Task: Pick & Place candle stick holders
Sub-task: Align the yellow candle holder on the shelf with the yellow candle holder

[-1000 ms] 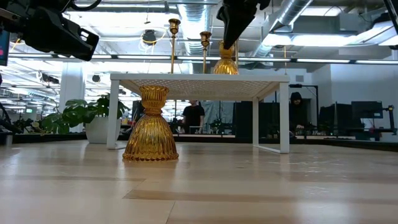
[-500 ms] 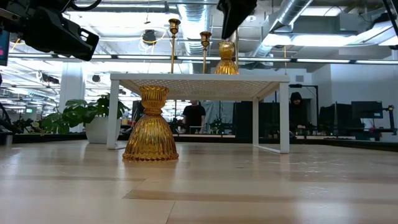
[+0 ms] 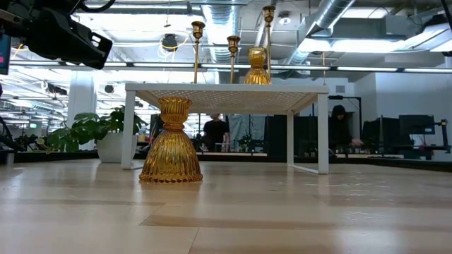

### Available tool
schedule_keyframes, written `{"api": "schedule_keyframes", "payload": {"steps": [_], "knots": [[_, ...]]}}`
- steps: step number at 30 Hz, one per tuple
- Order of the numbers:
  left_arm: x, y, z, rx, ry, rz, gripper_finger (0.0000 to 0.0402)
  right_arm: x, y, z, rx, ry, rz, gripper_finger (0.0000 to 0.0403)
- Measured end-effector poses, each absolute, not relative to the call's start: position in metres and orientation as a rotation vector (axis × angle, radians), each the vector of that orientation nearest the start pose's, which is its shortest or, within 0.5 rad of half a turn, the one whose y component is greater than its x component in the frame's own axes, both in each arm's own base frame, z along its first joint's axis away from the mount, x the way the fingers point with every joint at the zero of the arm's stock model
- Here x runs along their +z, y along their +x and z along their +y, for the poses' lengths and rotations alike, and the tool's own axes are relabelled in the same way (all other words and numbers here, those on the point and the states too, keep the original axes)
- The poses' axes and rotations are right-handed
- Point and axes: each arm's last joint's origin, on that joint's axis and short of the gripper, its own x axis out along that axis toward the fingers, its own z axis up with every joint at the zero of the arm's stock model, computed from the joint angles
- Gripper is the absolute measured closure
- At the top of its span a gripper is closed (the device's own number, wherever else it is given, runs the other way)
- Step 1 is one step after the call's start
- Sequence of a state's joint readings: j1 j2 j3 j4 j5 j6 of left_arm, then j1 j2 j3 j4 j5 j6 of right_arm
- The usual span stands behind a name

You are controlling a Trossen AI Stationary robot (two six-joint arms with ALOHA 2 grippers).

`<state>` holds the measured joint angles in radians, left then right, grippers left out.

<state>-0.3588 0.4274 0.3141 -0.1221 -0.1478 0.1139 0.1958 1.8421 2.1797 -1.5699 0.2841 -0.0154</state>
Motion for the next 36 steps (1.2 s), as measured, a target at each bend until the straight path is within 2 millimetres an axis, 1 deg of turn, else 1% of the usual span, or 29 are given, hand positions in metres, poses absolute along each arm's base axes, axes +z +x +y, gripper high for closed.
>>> {"api": "schedule_keyframes", "payload": {"steps": [2, 3, 7, 9, 13, 15, 17, 19, 22, 25, 28, 31, 34, 36], "knots": [[0.222, 0.117, -0.039, -0.223, 0.172, 0.216, 0.0394, 0.408, 0.322, 0.07, -0.019, -0.338, 1.185, 0.0388], [0.222, 0.117, -0.039, -0.223, 0.172, 0.216, 0.0394, 0.409, 0.318, 0.077, -0.002, -0.35, 1.179, 0.0395], [0.223, 0.117, -0.04, -0.257, 0.167, 0.213, 0.0394, 0.408, 0.304, 0.101, 0.022, -0.387, 1.135, 0.0393], [0.223, 0.117, -0.041, -0.292, 0.163, 0.21, 0.0394, 0.409, 0.294, 0.11, 0.028, -0.395, 1.093, 0.0399], [0.224, 0.117, -0.042, -0.319, 0.158, 0.199, 0.0394, 0.401, 0.278, 0.123, 0.08, -0.395, 1.001, 0.04], [0.224, 0.117, -0.042, -0.319, 0.157, 0.198, 0.0394, 0.394, 0.271, 0.125, 0.104, -0.396, 0.949, 0.0402], [0.224, 0.117, -0.042, -0.318, 0.156, 0.195, 0.0394, 0.387, 0.26, 0.121, 0.119, -0.392, 0.896, 0.0401], [0.224, 0.117, -0.042, -0.317, 0.14, 0.196, 0.0394, 0.379, 0.251, 0.113, 0.117, -0.375, 0.843, 0.0402], [0.225, 0.117, -0.042, -0.315, 0.124, 0.193, 0.0394, 0.366, 0.24, 0.098, 0.107, -0.352, 0.765, 0.0402], [0.225, 0.117, -0.042, -0.314, 0.112, 0.194, 0.0394, 0.356, 0.231, 0.079, 0.162, -0.3, 0.683, 0.0402], [0.225, 0.118, -0.043, -0.314, 0.111, 0.194, 0.0394, 0.344, 0.224, 0.061, 0.236, -0.248, 0.61, 0.0402], [0.224, 0.122, -0.044, -0.314, 0.113, 0.199, 0.0394, 0.331, 0.22, 0.044, 0.261, -0.199, 0.558, 0.0402], [0.222, 0.126, -0.046, -0.314, 0.116, 0.216, 0.0394, 0.314, 0.217, 0.033, 0.268, -0.158, 0.549, 0.0403], [0.22, 0.129, -0.047, -0.315, 0.119, 0.231, 0.0394, 0.301, 0.216, 0.029, 0.261, -0.147, 0.548, 0.0403]]}}
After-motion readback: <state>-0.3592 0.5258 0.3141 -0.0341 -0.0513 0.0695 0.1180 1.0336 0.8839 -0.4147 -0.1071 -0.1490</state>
